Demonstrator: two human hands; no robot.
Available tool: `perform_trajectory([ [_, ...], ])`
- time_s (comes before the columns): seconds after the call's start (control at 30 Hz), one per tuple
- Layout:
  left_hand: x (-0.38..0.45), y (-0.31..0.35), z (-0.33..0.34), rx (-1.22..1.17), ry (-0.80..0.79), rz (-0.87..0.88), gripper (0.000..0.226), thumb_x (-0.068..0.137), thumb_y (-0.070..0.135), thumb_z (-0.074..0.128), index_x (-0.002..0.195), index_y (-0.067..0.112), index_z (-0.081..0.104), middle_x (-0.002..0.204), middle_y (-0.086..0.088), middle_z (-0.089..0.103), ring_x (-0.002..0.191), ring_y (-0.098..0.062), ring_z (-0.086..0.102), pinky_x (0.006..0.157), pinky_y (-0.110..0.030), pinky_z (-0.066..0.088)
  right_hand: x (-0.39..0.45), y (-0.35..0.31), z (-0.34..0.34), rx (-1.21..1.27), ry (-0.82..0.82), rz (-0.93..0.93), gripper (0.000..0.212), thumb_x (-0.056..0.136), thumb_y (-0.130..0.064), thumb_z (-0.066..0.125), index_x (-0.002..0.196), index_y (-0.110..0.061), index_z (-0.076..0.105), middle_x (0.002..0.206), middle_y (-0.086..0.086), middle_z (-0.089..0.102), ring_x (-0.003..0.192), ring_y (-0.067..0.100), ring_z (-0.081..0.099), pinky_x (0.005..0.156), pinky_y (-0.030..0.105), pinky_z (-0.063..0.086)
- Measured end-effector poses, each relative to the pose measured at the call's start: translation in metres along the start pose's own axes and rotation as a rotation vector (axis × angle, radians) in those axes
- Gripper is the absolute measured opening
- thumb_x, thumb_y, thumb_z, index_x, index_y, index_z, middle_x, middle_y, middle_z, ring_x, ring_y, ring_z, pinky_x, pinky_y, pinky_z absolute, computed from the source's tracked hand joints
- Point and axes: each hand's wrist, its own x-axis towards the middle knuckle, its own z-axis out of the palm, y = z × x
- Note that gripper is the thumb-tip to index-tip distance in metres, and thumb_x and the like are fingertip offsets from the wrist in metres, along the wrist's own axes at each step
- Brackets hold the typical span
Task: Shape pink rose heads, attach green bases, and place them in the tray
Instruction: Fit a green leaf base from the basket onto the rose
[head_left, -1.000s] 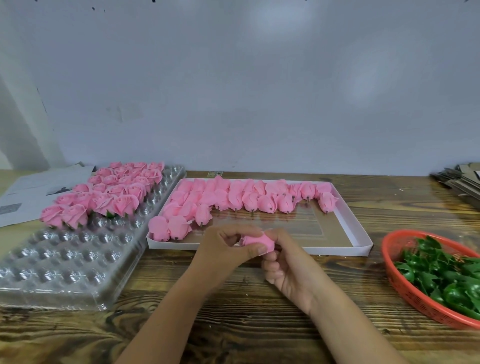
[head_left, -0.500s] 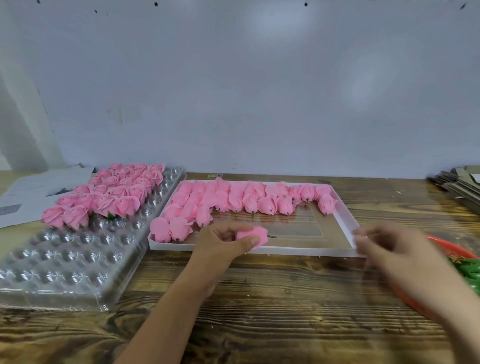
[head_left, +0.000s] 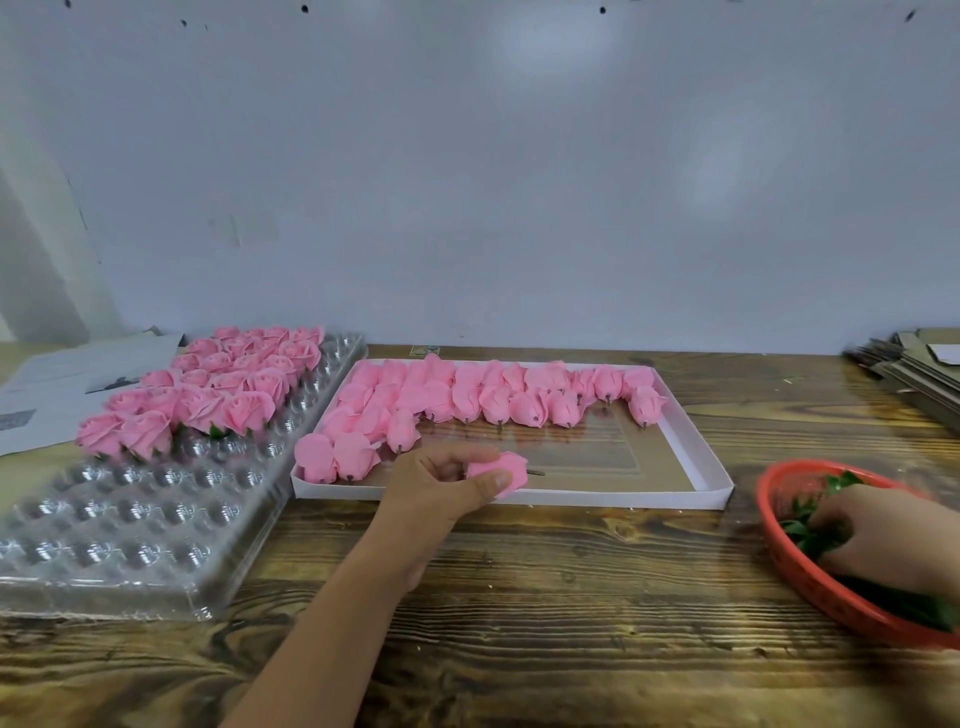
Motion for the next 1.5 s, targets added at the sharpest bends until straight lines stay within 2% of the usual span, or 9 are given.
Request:
perform_trajectory([
  [0.37, 0.0, 0.0, -0.001, -0.022, 0.002, -0.002, 0.03, 0.067, 0.03, 0.086, 0.097, 0.025, 0.081, 0.102, -0.004, 0.079, 0.097, -0.017, 0.073, 0.078, -0.023, 0.058, 0.008, -0.002, -0.003, -0.108, -0.045, 0.002, 0.024, 0.088, -0.032, 0.061, 0.11, -0.035, 0.069, 0.095, -0.011, 0.065, 0.088, 0.006, 0.062, 0.085, 0.025, 0.056],
  [0.53, 0.001, -0.001, -0.002, -0.016, -0.003, 0.004, 0.032, 0.066, 0.035, 0.086, 0.096, 0.028, 0.081, 0.103, -0.002, 0.078, 0.098, -0.016, 0.073, 0.077, -0.022, 0.058, 0.016, 0.009, 0.001, -0.108, 0.079, 0.008, 0.003, 0.083, -0.035, 0.066, 0.084, -0.034, 0.064, 0.086, -0.009, 0.063, 0.082, 0.005, 0.06, 0.079, 0.026, 0.056],
  [0.63, 0.001, -0.001, -0.002, -0.013, 0.002, 0.0, 0.031, 0.066, 0.035, 0.086, 0.096, 0.029, 0.081, 0.103, -0.002, 0.078, 0.099, -0.016, 0.073, 0.078, -0.023, 0.059, 0.02, 0.017, -0.002, -0.094, 0.181, -0.019, 0.012, 0.083, -0.032, 0.069, 0.074, -0.032, 0.06, 0.08, -0.008, 0.064, 0.076, 0.007, 0.06, 0.075, 0.03, 0.056],
  [0.9, 0.0, -0.001, -0.003, 0.003, 0.007, -0.013, 0.031, 0.066, 0.035, 0.085, 0.096, 0.028, 0.08, 0.102, -0.002, 0.078, 0.098, -0.017, 0.073, 0.08, -0.026, 0.06, 0.013, 0.004, 0.002, -0.178, -0.03, -0.054, 0.048, 0.088, -0.026, 0.055, 0.135, -0.035, 0.052, 0.114, -0.012, 0.062, 0.1, 0.009, 0.061, 0.085, 0.025, 0.056],
  [1.0, 0.0, -0.001, -0.003, 0.004, 0.011, -0.017, 0.032, 0.065, 0.035, 0.085, 0.096, 0.028, 0.08, 0.101, -0.002, 0.079, 0.098, -0.017, 0.073, 0.081, -0.026, 0.06, 0.015, 0.001, 0.004, -0.189, -0.023, -0.075, 0.033, 0.092, -0.032, 0.054, 0.125, -0.035, 0.057, 0.089, -0.018, 0.054, 0.083, 0.002, 0.057, 0.067, 0.017, 0.049],
  [1.13, 0.0, 0.0, -0.003, -0.002, 0.003, -0.008, 0.033, 0.063, 0.037, 0.086, 0.095, 0.029, 0.081, 0.1, -0.001, 0.079, 0.097, -0.016, 0.073, 0.08, -0.025, 0.06, 0.02, 0.008, 0.006, -0.126, 0.07, -0.063, 0.013, 0.083, -0.038, 0.058, 0.096, -0.034, 0.061, 0.085, -0.013, 0.061, 0.079, 0.002, 0.06, 0.074, 0.023, 0.056],
  [1.23, 0.001, -0.001, -0.002, 0.01, 0.008, -0.012, 0.032, 0.064, 0.037, 0.085, 0.095, 0.03, 0.081, 0.1, 0.0, 0.079, 0.098, -0.015, 0.073, 0.08, -0.025, 0.06, 0.022, 0.019, 0.003, -0.114, 0.095, -0.042, 0.019, 0.082, -0.041, 0.057, 0.099, -0.039, 0.063, 0.084, -0.01, 0.064, 0.075, 0.002, 0.063, 0.071, 0.023, 0.059],
  [1.37, 0.001, -0.001, -0.003, 0.001, 0.0, -0.012, 0.034, 0.064, 0.037, 0.085, 0.096, 0.028, 0.08, 0.103, -0.002, 0.078, 0.1, -0.016, 0.073, 0.085, -0.029, 0.061, 0.029, 0.027, 0.001, -0.094, 0.117, -0.03, 0.022, 0.093, -0.035, 0.046, 0.109, -0.044, 0.057, 0.111, -0.008, 0.064, 0.088, 0.007, 0.058, 0.085, 0.027, 0.055],
  [1.5, 0.001, -0.001, -0.003, -0.005, 0.004, -0.013, 0.032, 0.066, 0.034, 0.085, 0.097, 0.026, 0.08, 0.104, -0.003, 0.078, 0.102, -0.019, 0.073, 0.089, -0.033, 0.06, 0.034, 0.031, 0.006, -0.074, 0.177, -0.062, 0.012, 0.093, -0.045, 0.052, 0.091, -0.037, 0.06, 0.092, -0.014, 0.056, 0.079, 0.001, 0.055, 0.067, 0.02, 0.047],
])
